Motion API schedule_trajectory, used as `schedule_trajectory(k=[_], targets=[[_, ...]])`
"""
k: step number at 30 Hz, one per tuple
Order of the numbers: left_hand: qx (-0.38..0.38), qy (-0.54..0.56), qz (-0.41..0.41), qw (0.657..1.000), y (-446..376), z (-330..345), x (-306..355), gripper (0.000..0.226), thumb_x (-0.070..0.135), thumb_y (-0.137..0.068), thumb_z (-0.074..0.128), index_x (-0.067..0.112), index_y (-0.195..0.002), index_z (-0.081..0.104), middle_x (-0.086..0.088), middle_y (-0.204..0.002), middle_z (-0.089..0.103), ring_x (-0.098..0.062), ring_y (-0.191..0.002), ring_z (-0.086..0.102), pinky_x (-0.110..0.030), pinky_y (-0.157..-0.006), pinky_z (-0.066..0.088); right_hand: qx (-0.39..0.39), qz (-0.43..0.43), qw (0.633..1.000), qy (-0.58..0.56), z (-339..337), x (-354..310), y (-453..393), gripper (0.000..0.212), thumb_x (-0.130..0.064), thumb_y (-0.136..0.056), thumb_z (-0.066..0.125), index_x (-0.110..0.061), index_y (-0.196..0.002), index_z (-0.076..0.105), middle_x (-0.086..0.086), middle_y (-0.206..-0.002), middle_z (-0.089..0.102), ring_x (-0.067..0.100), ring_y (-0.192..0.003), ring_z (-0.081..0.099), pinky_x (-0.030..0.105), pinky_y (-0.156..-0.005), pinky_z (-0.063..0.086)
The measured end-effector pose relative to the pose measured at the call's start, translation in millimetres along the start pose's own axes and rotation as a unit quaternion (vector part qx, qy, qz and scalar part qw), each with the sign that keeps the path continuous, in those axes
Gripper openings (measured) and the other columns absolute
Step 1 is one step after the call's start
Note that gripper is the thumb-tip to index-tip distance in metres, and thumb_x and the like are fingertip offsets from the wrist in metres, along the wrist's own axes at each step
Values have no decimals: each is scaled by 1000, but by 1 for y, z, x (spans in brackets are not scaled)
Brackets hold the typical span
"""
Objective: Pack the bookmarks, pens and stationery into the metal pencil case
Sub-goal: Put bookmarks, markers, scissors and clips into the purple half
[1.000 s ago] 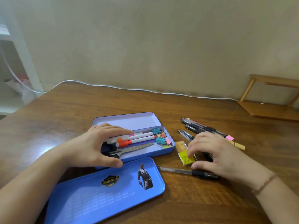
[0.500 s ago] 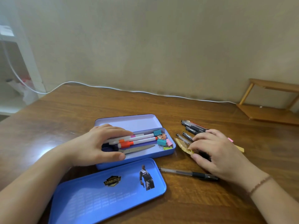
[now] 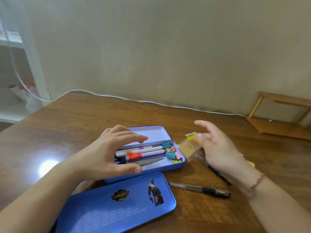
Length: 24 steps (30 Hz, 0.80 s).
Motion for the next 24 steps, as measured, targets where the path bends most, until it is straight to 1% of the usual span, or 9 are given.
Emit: schedule_trajectory(k=[2, 5, 10, 13, 16, 18, 21, 22, 24], targets=[[21, 40, 4, 999, 0, -1, 5, 75, 75, -72, 64, 46, -139, 45, 28, -124, 59, -8, -123, 49, -29, -102, 39, 11, -7, 999, -41, 18, -17, -2, 26, -19, -100, 42, -38, -116, 50, 0, -94, 68, 13, -72, 62, 29, -64, 46], [81, 80, 8, 993, -2, -3, 10, 72, 65, -74, 71, 42, -138, 49, 21, -117, 65, -10, -109, 62, -21, -94, 45, 11, -30, 998, -57, 44, -38, 3, 20, -21, -99, 44, -38, -108, 47, -2, -89, 66, 13, -69, 64, 24, -54, 47], [142, 91, 8, 986, -4, -8, 10, 45, 47, -75, 73, 37, -119, 67, 12, -93, 73, -7, -92, 68, -26, -84, 52, 5, -53, 995, -89, 62, -50, 16, 17, -20, -100, 42, -35, -99, 50, -1, -80, 65, 2, -66, 65, 12, -48, 46], [148, 156, -9, 976, -2, -8, 9, 41, 41, -77, 69, 37, -118, 68, 8, -93, 74, -12, -93, 69, -29, -88, 54, -26, -51, 992, -113, 61, -50, 16, 12, -23, -98, 48, -31, -96, 56, -1, -81, 67, 3, -62, 64, 16, -49, 48], [136, 166, -27, 976, -3, -5, 6, 41, 38, -78, 70, 41, -119, 66, 14, -94, 72, -13, -97, 68, -31, -91, 53, -74, -57, 991, -95, 63, -46, 15, 4, -28, -90, 62, -32, -91, 60, 4, -74, 67, 14, -64, 63, 30, -60, 54], [122, 133, -40, 983, -3, -5, 2, 44, 37, -79, 73, 44, -121, 63, 22, -102, 69, -9, -104, 64, -29, -94, 49, -60, -56, 992, -93, 57, -38, 9, 9, -24, -87, 68, -31, -89, 63, 3, -74, 68, 15, -69, 64, 34, -64, 54], [70, 14, -55, 996, -1, -6, -4, 63, 58, -75, 70, 44, -134, 52, 30, -129, 56, -2, -125, 47, -40, -107, 39, 10, -38, 997, -62, 45, -21, -4, 12, -22, -87, 68, -32, -89, 62, -3, -83, 69, 15, -81, 67, 34, -68, 57], [33, -27, -65, 997, 0, -4, -5, 74, 66, -71, 68, 45, -139, 45, 30, -136, 49, -2, -131, 38, -43, -112, 33, 8, -31, 999, -40, 45, -17, -6, 11, -23, -87, 68, -33, -89, 62, -4, -84, 69, 16, -82, 66, 35, -69, 58], [-37, -67, -77, 994, 3, 2, -8, 90, 75, -65, 66, 49, -145, 33, 31, -143, 38, 5, -136, 22, -39, -117, 19, -33, -27, 999, -8, 55, -10, -8, 8, -27, -87, 67, -34, -88, 62, -5, -82, 68, 16, -79, 65, 38, -71, 57]])
Point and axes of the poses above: each hand's wrist, its own y-axis away from the middle knuckle, its own z-axis out of the palm, x = y × z, the point moved 5 cm from there along -y, towards the middle knuckle
